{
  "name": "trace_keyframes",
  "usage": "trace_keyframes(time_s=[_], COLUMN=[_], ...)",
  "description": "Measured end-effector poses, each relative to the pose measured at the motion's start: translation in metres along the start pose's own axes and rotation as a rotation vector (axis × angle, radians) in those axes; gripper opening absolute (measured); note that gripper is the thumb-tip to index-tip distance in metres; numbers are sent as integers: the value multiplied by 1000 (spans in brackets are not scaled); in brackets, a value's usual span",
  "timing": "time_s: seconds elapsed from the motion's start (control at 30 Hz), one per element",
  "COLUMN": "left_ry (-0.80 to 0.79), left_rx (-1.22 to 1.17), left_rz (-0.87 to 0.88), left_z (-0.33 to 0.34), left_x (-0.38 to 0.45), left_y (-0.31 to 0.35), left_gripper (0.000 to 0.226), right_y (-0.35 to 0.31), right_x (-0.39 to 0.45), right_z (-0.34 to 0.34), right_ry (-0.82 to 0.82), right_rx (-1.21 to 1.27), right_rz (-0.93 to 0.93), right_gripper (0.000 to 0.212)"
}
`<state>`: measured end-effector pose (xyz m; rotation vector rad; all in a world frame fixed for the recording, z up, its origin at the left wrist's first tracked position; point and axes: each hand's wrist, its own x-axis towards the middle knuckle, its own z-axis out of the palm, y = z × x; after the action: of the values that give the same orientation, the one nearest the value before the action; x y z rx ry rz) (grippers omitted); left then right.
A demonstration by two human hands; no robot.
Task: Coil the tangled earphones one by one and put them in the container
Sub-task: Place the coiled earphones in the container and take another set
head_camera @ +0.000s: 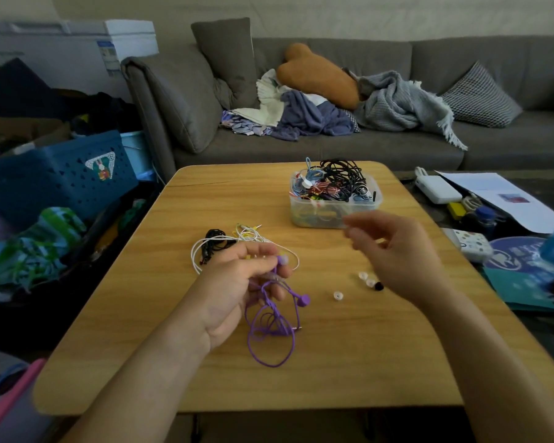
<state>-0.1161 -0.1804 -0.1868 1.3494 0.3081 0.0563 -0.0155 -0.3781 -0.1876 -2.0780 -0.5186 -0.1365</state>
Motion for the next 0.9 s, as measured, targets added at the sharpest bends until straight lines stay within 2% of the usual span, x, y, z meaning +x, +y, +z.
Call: trace_keyframes(time_s=[0.1,0.2,0.37,0.53,0.6,0.73,0.83,0.9], left_ry=[-6,-4,18,56,62,60,23,-20], left_rx=[43,35,144,304,377,572,637,658], left_rz=[-11,-22,-12,-28,-31,24,56,60], left_z=[1,2,6,7,7,5,6,6], left_x=[1,2,1,2,2,-2,-4,-4], left_y=[-1,-2,-6,-14,-17,-19,-18,-17], left_gripper=[22,21,9,2,9,24,16,13], right_y=[21,32,32,33,37,36,22,9], right_x=[4,4,-1,0,0,1,-5,-10], right_z=[-31,-47,-54,-51,-51,-46,-34,-25], right_ry=[-46,-180,-365,-352,-327,-193,-148,-192], right_rx=[-336,-477,-483,-532,-537,-399,-132,67], right_rz=[187,350,480,477,467,345,206,159], right_gripper=[17,11,10,7,5,7,10,15])
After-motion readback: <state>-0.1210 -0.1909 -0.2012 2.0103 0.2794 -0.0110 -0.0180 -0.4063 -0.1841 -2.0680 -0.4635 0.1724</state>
